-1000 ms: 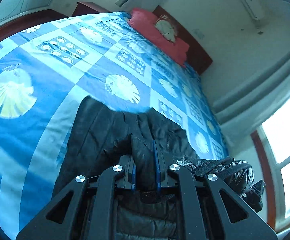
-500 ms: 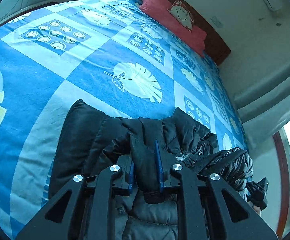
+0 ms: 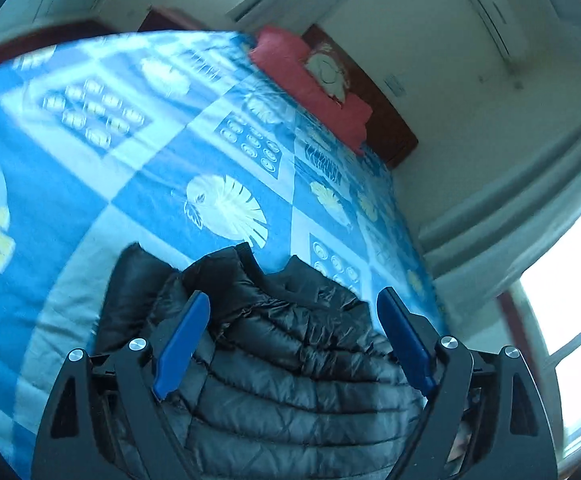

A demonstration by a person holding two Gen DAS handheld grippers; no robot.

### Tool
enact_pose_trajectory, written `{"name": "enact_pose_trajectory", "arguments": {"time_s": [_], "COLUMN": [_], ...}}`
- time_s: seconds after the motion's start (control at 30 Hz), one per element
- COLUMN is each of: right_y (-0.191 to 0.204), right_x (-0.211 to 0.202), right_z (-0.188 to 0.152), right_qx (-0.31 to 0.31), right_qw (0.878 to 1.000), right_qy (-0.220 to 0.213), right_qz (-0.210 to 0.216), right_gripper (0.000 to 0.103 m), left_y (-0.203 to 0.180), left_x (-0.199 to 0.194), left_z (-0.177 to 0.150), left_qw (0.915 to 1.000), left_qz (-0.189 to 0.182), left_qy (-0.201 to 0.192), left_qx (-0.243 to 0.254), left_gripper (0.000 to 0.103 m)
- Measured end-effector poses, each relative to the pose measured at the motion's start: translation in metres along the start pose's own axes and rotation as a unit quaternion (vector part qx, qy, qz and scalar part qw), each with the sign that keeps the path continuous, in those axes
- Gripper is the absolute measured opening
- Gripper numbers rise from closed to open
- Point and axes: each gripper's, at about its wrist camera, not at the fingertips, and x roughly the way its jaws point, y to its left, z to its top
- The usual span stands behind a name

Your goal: Fold large clothes

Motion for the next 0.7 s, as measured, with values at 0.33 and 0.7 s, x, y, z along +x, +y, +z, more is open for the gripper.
{"name": "enact_pose_trajectory", "arguments": {"time_s": [0.33, 0.7], "right_y": [0.041, 0.025], "right_x": [0.027, 0.069], "right_z": [-0.014, 0.005], "right_qx": [-0.198, -0.218], "right_qw": [0.965, 0.958], "right_qy": [-0.005, 0.074], "right_qz": [-0.170, -0.171], "right_gripper": [0.058, 0.028], "left_y": [-0.006, 0.034], "left_x": [0.028, 0.067], "left_z": [-0.022, 0.002], "left_qw": [0.9843, 0.9836], "left_qz": [0.112, 0.102], "left_qy": [0.016, 0.098], "left_qx": [0.135, 0.112], "left_gripper": [0.084, 0.073]}}
